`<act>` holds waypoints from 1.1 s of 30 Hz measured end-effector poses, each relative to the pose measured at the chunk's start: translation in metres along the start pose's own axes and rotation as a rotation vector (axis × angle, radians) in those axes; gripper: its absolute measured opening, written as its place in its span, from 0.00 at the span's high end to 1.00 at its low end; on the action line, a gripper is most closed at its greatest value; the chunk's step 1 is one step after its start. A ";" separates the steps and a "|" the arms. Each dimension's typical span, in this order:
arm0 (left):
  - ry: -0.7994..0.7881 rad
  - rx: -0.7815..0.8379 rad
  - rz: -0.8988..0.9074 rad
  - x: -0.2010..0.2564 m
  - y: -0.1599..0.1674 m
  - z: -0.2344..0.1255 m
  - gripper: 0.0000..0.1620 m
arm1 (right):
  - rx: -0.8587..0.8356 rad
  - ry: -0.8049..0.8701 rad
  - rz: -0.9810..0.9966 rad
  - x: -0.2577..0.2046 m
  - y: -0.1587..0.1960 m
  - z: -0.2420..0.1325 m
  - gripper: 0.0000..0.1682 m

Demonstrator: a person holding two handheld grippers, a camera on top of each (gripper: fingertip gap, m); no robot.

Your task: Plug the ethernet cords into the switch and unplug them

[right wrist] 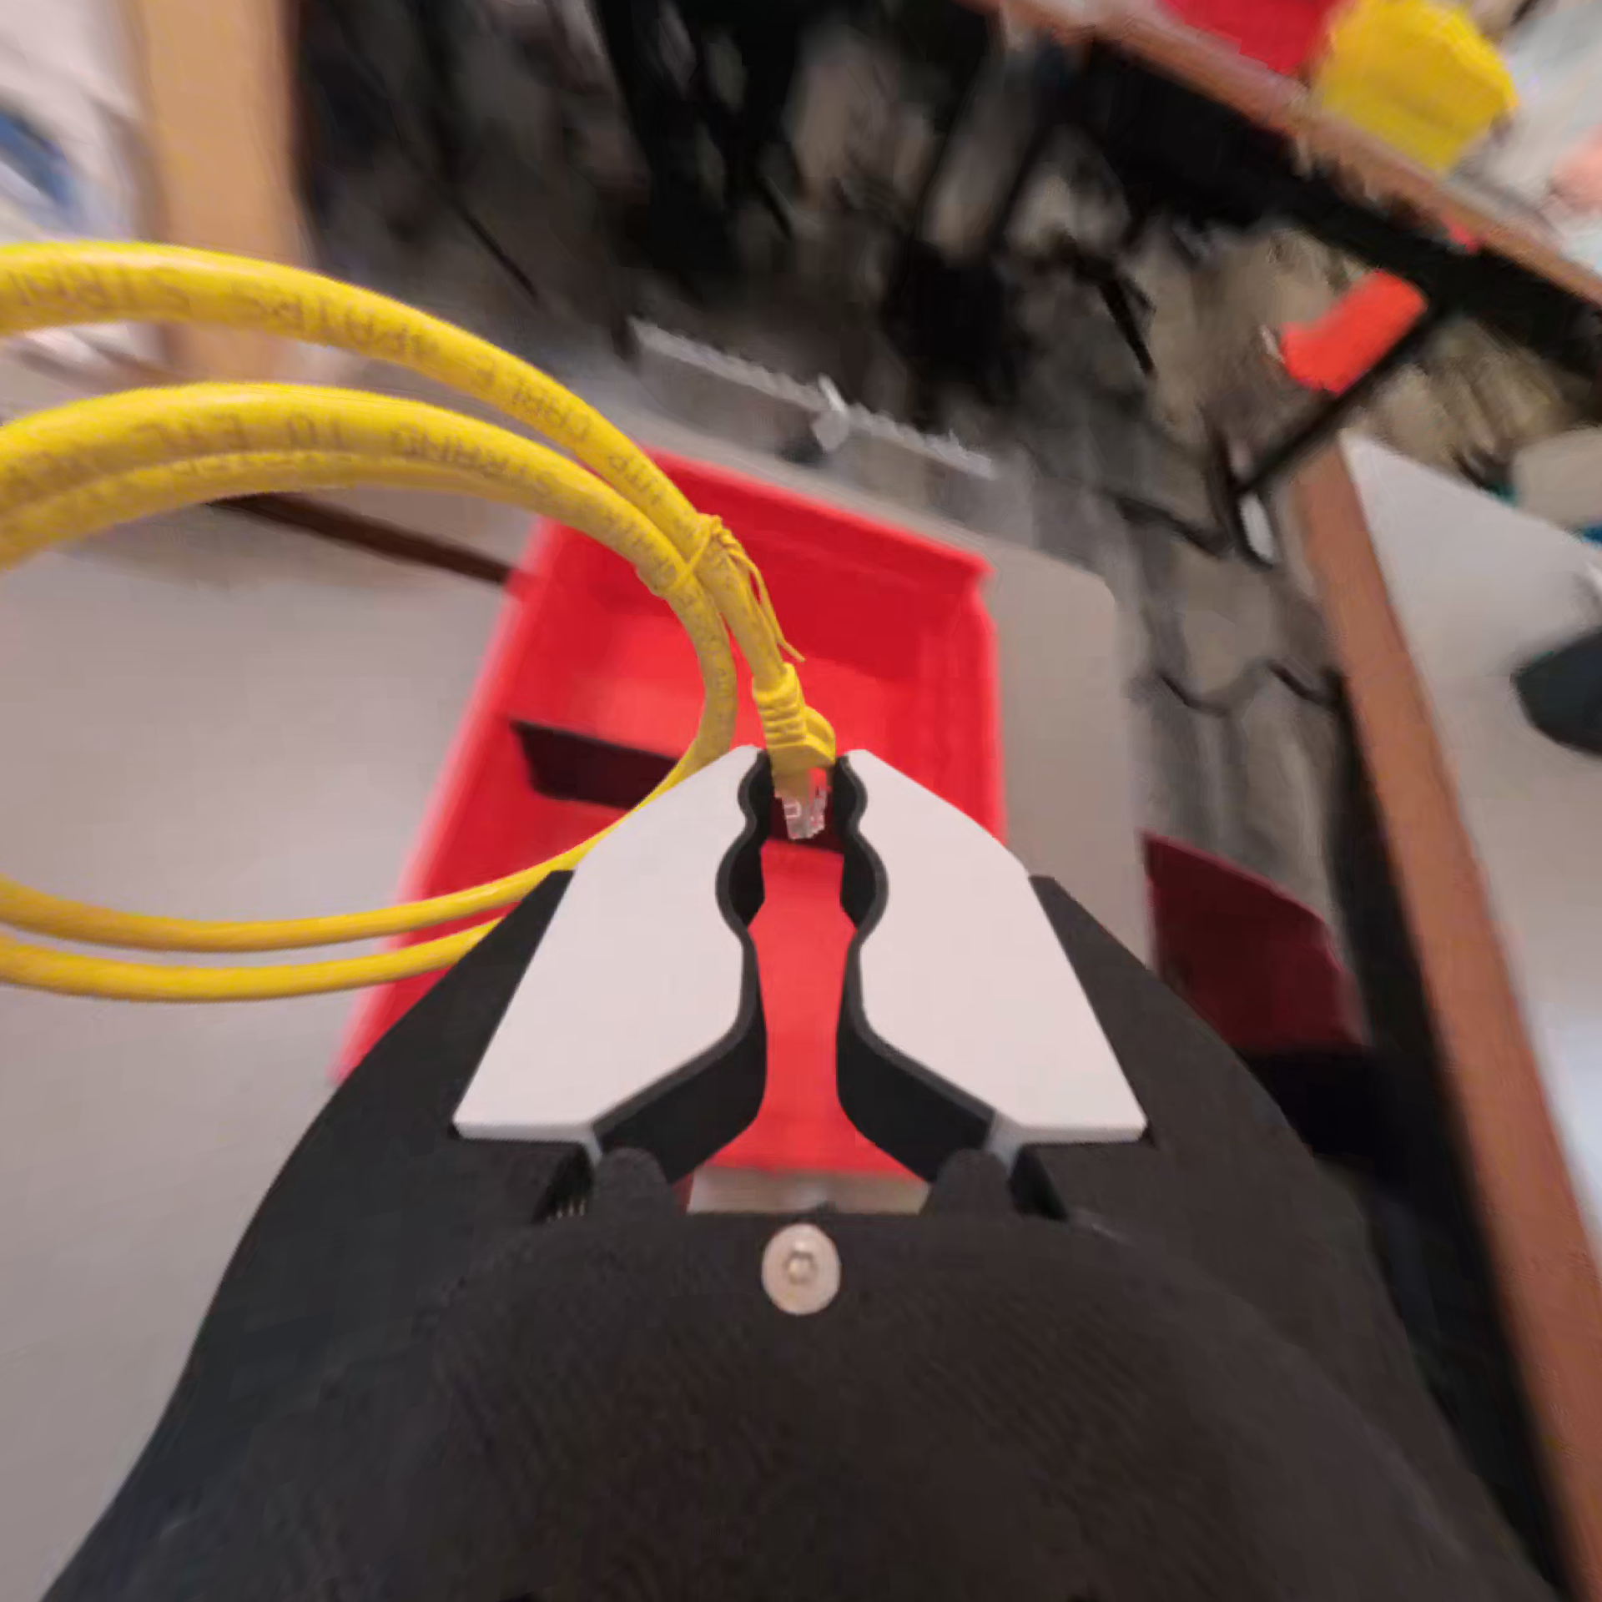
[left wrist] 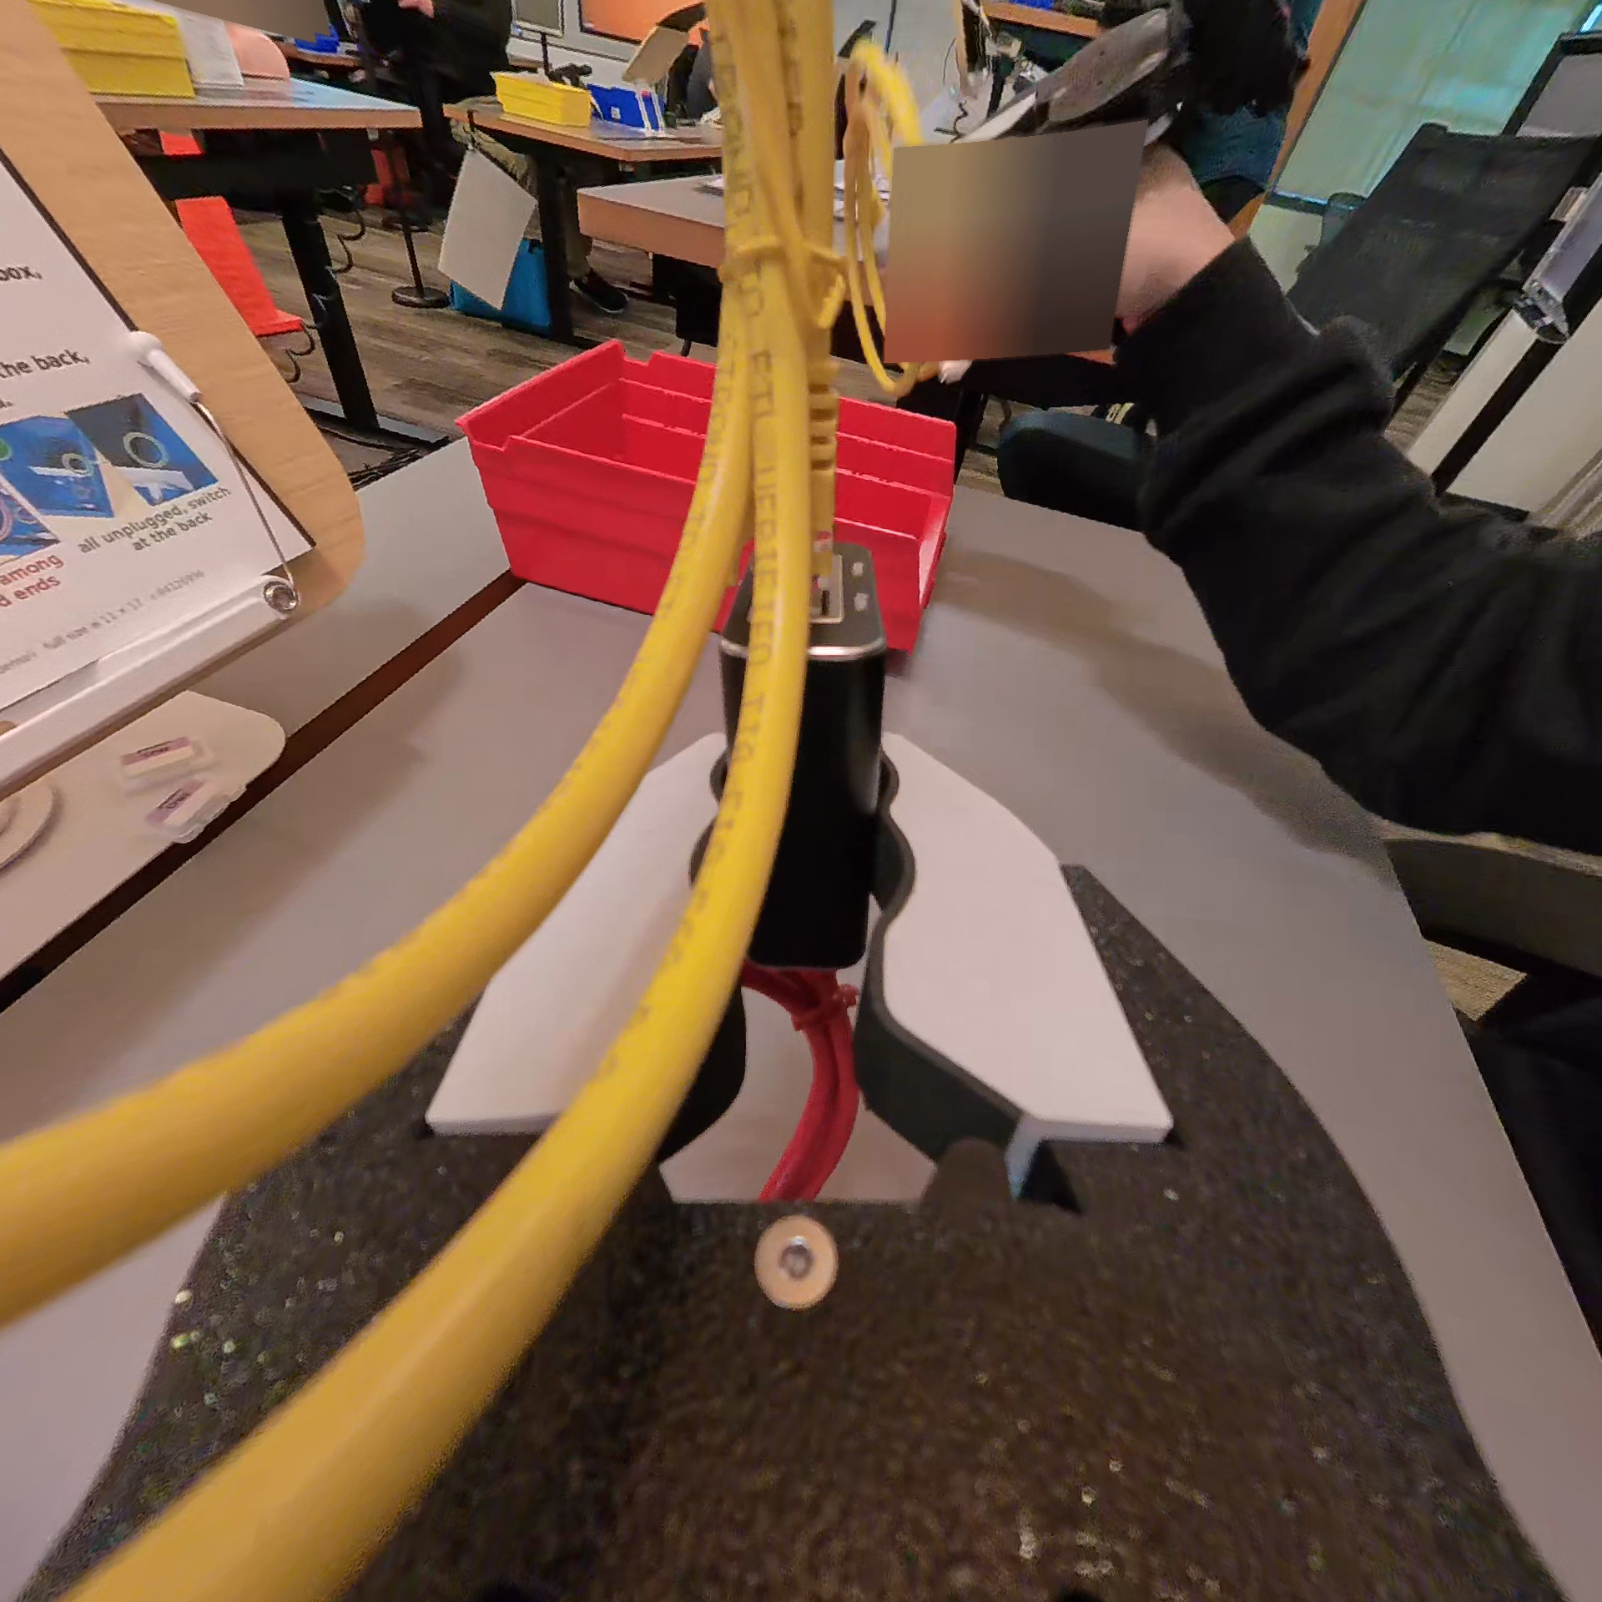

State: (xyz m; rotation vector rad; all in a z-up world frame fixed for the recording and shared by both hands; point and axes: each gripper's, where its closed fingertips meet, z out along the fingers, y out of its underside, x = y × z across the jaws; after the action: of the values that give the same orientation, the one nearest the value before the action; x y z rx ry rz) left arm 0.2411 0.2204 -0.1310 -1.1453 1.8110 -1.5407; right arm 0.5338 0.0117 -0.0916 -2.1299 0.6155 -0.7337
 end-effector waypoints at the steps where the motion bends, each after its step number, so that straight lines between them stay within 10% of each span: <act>1: 0.003 0.002 -0.001 0.001 -0.001 0.000 0.83 | -0.121 0.037 -0.019 0.015 0.019 0.003 0.92; 16: 0.028 0.018 0.020 0.010 -0.007 0.000 0.83 | -0.768 0.095 -0.236 0.042 0.134 0.055 0.90; 19: 0.036 0.015 0.025 0.012 -0.007 0.000 0.83 | -0.799 0.098 -0.269 0.040 0.140 0.053 0.72; 24: 0.039 0.030 0.040 0.014 -0.010 0.001 0.82 | -0.401 0.019 -0.104 0.008 0.072 0.027 0.55; 29: 0.133 0.099 0.071 0.030 -0.018 0.004 0.82 | 0.346 -0.883 0.001 -0.189 -0.054 -0.076 0.61; 33: 0.244 0.146 0.062 0.044 -0.020 0.006 0.84 | 0.606 -1.312 -0.077 -0.289 -0.082 -0.155 0.73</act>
State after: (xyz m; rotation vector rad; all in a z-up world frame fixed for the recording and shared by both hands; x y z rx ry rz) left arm 0.2288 0.1800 -0.1068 -0.8558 1.8310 -1.8082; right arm 0.2372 0.1609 -0.0297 -1.5876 -0.3695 0.4657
